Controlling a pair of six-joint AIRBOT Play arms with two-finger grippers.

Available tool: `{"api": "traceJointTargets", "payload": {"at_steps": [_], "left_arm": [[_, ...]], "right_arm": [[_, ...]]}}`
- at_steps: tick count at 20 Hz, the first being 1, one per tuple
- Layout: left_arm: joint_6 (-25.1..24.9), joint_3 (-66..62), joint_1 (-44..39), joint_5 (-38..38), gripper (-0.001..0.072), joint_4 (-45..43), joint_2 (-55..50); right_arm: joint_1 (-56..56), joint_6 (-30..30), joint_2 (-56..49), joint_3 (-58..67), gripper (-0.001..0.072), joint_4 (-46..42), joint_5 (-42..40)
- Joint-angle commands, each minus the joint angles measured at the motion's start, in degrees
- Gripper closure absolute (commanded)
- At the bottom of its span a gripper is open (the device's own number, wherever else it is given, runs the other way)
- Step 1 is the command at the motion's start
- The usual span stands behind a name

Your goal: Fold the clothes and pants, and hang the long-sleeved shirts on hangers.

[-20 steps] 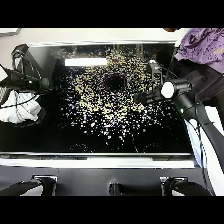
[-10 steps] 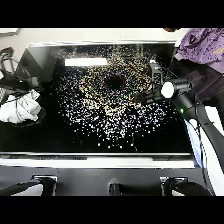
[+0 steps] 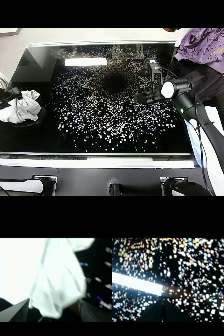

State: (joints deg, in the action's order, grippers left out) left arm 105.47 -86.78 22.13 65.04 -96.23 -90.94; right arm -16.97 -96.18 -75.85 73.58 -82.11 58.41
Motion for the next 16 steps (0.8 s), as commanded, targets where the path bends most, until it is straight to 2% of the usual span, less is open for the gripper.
{"api": "traceJointTargets", "payload": {"at_steps": [1, 6, 7, 8, 9, 13, 16], "left_arm": [[0.2, 0.0, 2.6, -5.8, -0.0013, -0.2, -6.2], [0.2, 0.0, 2.9, -10.4, -0.0013, -0.2, -10.8], [0.2, 0.0, 2.9, -10.5, 0.0133, -0.2, -11.0], [0.2, 0.0, 2.9, -9.9, 0.0625, 0.3, -10.8], [0.0, 0.0, 2.9, -9.3, 0.0688, 1.8, -10.3], [-0.4, 0.0, 0.2, -3.0, 0.069, 12.8, -6.3], [-2.2, 0.0, -8.2, 0.9, 0.069, 20.2, -0.2]], "right_arm": [[-0.1, 0.0, 0.0, 0.0, 0.068, 0.0, 0.1], [-0.1, 0.0, 0.0, 0.0, 0.068, 0.1, 0.2], [-0.1, 0.0, 0.0, 0.0, 0.068, 0.3, 0.2], [-0.1, 0.0, 0.0, 0.0, 0.068, 0.6, 0.2], [-0.1, 0.0, 0.0, 0.0, 0.068, 0.8, 0.2], [-0.1, 0.0, 0.4, 0.0, 0.068, 3.0, 2.6], [-0.1, -0.6, 1.3, 0.0, 0.0667, 2.3, 6.3]]}}
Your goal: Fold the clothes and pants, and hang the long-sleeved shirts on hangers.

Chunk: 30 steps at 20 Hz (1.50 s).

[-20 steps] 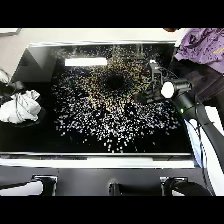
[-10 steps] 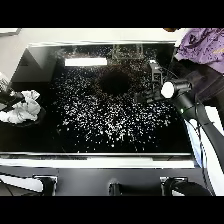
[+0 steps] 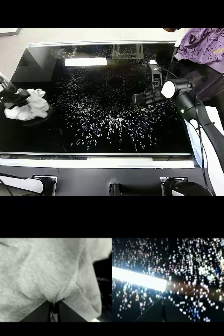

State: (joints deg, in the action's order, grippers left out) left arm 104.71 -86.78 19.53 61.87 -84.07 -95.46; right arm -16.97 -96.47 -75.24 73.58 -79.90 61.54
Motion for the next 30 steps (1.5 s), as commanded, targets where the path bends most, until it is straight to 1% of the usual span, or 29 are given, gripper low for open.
{"api": "traceJointTargets", "payload": {"at_steps": [1, 2, 4, 5, 6, 7, 9, 10, 13, 14, 15, 16, 17, 18, 19, 21, 22, 23, 24, 25, 26, 27, 28, 29, 30], "left_arm": [[-1.4, 0.0, -9.1, 4.9, 0.069, 10.0, 6.5], [-1.4, 0.0, -13.0, 5.7, 0.069, 12.2, 8.6], [-1.0, 0.0, -21.5, 6.3, 0.069, 16.6, 12.2], [0.0, 0.0, -26.2, 6.3, 0.069, 18.0, 13.3], [2.6, 0.0, -30.9, 6.3, 0.0689, 18.3, 13.9], [4.9, 0.0, -35.3, 6.2, 0.069, 18.3, 13.9], [7.4, 0.0, -44.0, 5.4, 0.069, 18.3, 12.7], [8.7, 0.0, -48.2, 4.6, 0.0689, 18.3, 11.6], [9.4, 0.0, -58.4, 2.6, 0.0688, 18.3, 6.4], [10.9, 0.0, -60.8, 2.2, 0.0628, 18.2, 4.1], [12.8, 0.0, -62.2, 2.2, 0.0319, 18.3, 2.1], [12.9, 0.0, -62.9, 2.3, 0.0017, 18.3, 0.7], [12.8, 0.0, -62.6, 2.6, 0.0032, 18.3, 0.3], [12.5, -0.1, -61.3, 3.6, 0.0031, 18.1, 0.7], [10.9, -0.7, -59.5, 5.6, 0.0031, 17.8, 1.6], [5.9, -2.8, -54.0, 9.4, 0.0031, 15.3, 4.4], [4.0, -4.1, -50.6, 11.4, 0.0031, 13.7, 6.0], [2.3, -5.4, -47.1, 12.9, 0.0031, 13.0, 7.4], [1.3, -6.3, -43.8, 13.6, 0.0031, 13.0, 8.6], [1.1, -6.7, -40.6, 13.6, 0.0032, 13.0, 9.6], [1.1, -7.0, -37.4, 13.6, 0.0032, 13.0, 10.3], [1.1, -7.1, -34.5, 13.5, 0.0032, 13.0, 10.6], [1.1, -7.1, -32.1, 13.5, 0.0032, 13.0, 10.6], [1.1, -7.1, -30.0, 13.5, 0.0032, 13.0, 10.4], [1.1, -7.1, -28.1, 13.6, 0.0031, 13.0, 10.3]], "right_arm": [[-0.1, -0.3, 1.4, 0.0, 0.0605, -0.4, 4.2], [-0.1, -0.3, 2.4, 0.0, 0.0571, -1.6, 5.2], [-0.1, -0.3, 5.2, 0.0, 0.057, -5.2, 7.1], [-0.1, -0.2, 6.7, 0.0, 0.0567, -7.5, 7.9], [-0.1, -0.1, 8.4, 0.0, 0.0548, -10.1, 8.8], [-0.1, -0.1, 10.0, 0.0, 0.0486, -12.6, 9.6], [-0.1, -0.1, 13.0, 0.0, 0.0287, -17.0, 11.2], [-0.1, 0.2, 14.2, 0.0, 0.0254, -18.4, 12.1], [-0.1, 1.6, 16.3, 0.0, 0.0251, -19.5, 14.1], [-0.1, 1.6, 16.4, 0.0, 0.0239, -19.1, 14.5], [-0.1, 1.6, 16.4, 0.0, 0.0214, -18.5, 14.7], [-0.1, 1.3, 16.4, 0.0, 0.0215, -17.6, 14.6], [-0.1, 0.5, 16.3, 0.0, 0.0213, -16.2, 14.0], [-0.1, -1.1, 16.2, 0.0, 0.0164, -15.0, 13.4], [0.0, -2.3, 16.0, 0.0, 0.014, -15.0, 12.6], [3.1, -2.8, 15.7, 0.0, 0.014, -14.8, 10.8], [6.8, -3.2, 15.3, 0.0, 0.0141, -12.9, 10.4], [12.1, -3.1, 14.5, -0.4, 0.0142, -8.5, 10.2], [18.0, -2.1, 13.2, -2.0, 0.0146, -2.2, 9.9], [23.3, 0.1, 11.9, -4.7, 0.0147, 5.3, 9.4], [27.6, 3.5, 10.4, -8.5, 0.0149, 13.1, 9.0], [31.0, 7.9, 8.7, -13.2, 0.0148, 21.2, 8.6], [32.7, 11.9, 7.3, -17.6, 0.0146, 27.1, 8.2], [33.2, 15.9, 5.8, -21.9, 0.0146, 31.2, 7.0], [33.0, 18.8, 4.5, -25.1, 0.0145, 33.4, 6.1]]}}
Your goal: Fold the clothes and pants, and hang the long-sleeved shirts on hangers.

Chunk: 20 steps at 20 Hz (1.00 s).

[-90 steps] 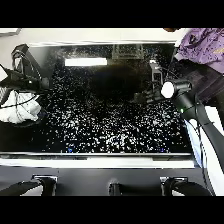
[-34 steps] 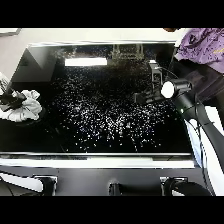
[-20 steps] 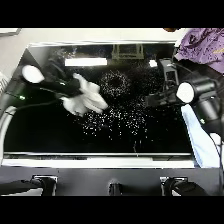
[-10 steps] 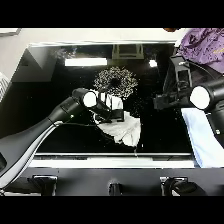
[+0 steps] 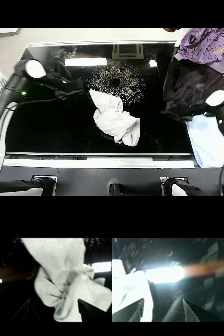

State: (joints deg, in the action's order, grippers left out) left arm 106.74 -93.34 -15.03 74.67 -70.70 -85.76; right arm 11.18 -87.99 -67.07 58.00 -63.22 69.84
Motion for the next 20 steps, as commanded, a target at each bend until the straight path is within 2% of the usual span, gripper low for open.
{"api": "traceJointTargets", "payload": {"at_steps": [1, 3, 7, 13, 14, 15, 16, 17, 18, 20], "left_arm": [[-0.9, -0.5, 7.9, 0.7, 0.0031, -0.4, 0.6], [-0.9, -0.5, 10.3, 0.2, 0.0032, -0.4, 0.6], [-0.9, -0.5, 12.6, -0.2, 0.0031, -0.4, 0.6], [-0.9, -0.5, 12.7, -1.1, 0.0031, -0.4, 0.6], [-0.9, -0.5, 12.7, -1.1, 0.0031, -0.4, 0.6], [-0.7, -0.5, 12.7, -1.2, 0.0031, -0.4, 0.5], [0.3, -0.5, 12.7, -1.2, 0.0031, -0.3, -0.1], [0.3, -0.5, 12.7, -1.2, 0.0031, 0.4, -1.0], [-0.2, -0.5, 12.7, -1.4, 0.0031, 1.6, -2.3], [-2.4, -0.5, 12.7, -3.8, 0.0031, 6.2, -5.8]], "right_arm": [[4.4, 12.2, -5.0, -12.2, 0.0142, 18.0, -3.6], [2.8, 14.3, -7.1, -15.6, 0.0098, 20.4, -7.1], [-3.9, 15.6, -11.1, -17.1, 0.0088, 22.3, -14.0], [-10.6, 18.2, -16.1, -17.1, 0.009, 30.7, -19.6], [-11.7, 18.3, -16.9, -17.1, 0.011, 31.6, -19.9], [-12.7, 18.2, -17.5, -17.1, 0.0163, 31.5, -20.3], [-13.4, 18.2, -17.9, -17.1, 0.0293, 31.1, -20.5], [-13.6, 18.2, -17.7, -17.0, 0.0511, 30.6, -20.7], [-13.4, 18.3, -17.2, -17.0, 0.0685, 30.2, -21.0], [-13.2, 17.4, -15.1, -16.8, 0.0683, 27.4, -22.0]]}}
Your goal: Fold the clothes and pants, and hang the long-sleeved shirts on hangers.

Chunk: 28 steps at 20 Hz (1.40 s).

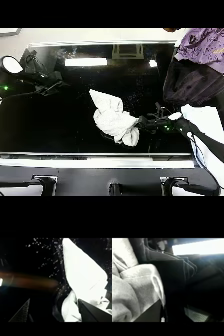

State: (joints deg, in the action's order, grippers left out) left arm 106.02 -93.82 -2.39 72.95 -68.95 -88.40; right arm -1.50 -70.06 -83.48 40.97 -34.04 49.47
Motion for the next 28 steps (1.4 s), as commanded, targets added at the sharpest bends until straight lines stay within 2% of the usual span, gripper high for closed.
{"api": "traceJointTargets", "payload": {"at_steps": [1, 3, 6, 9, 11, 17, 19, 21, 23, 24, 26, 28], "left_arm": [[-3.4, 0.0, 0.0, -4.4, 0.0031, 8.4, -5.4], [-7.0, 0.0, 0.0, -9.8, 0.0031, 16.6, -10.2], [-9.9, 0.0, -0.5, -16.6, 0.0032, 24.1, -17.0], [-14.4, -0.1, -1.2, -18.0, 0.0032, 30.8, -22.1], [-15.9, -0.1, -1.9, -18.0, 0.0034, 32.5, -24.2], [-16.1, -0.1, -4.5, -18.9, 0.0049, 32.5, -28.0], [-16.2, -0.1, -5.3, -19.0, 0.0208, 32.5, -28.9], [-18.3, -0.1, -6.6, -19.0, 0.0415, 32.6, -29.0], [-18.9, -0.1, -7.5, -19.1, 0.056, 32.5, -29.0], [-19.1, -0.1, -7.8, -19.1, 0.0562, 32.5, -29.0], [-19.1, -0.1, -8.0, -19.1, 0.0688, 32.6, -29.0], [-17.9, -1.2, -7.4, -18.2, 0.069, 32.6, -28.5]], "right_arm": [[-0.5, -2.0, 2.6, 0.6, 0.0683, -4.3, -1.4], [-0.5, -6.3, 5.6, 1.2, 0.0683, -9.9, -0.9], [-0.5, -11.0, 10.5, 1.2, 0.0682, -15.5, 1.0], [-0.5, -11.6, 14.1, 1.2, 0.0682, -16.2, 3.1], [-0.5, -11.9, 15.5, 1.2, 0.0682, -16.2, 3.9], [-0.5, -13.8, 18.6, 1.2, 0.0681, -16.3, 4.3], [-0.5, -14.5, 19.2, 1.2, 0.0681, -16.3, 4.2], [-0.5, -14.8, 19.5, 1.2, 0.0681, -16.2, 4.2], [-0.5, -14.9, 19.4, 1.2, 0.0681, -16.2, 4.2], [-0.5, -14.9, 19.5, 1.2, 0.0681, -16.2, 4.3], [-0.5, -15.3, 19.5, 1.2, 0.0681, -16.2, 4.2], [-0.5, -15.5, 19.9, 1.3, 0.0681, -16.2, 4.0]]}}
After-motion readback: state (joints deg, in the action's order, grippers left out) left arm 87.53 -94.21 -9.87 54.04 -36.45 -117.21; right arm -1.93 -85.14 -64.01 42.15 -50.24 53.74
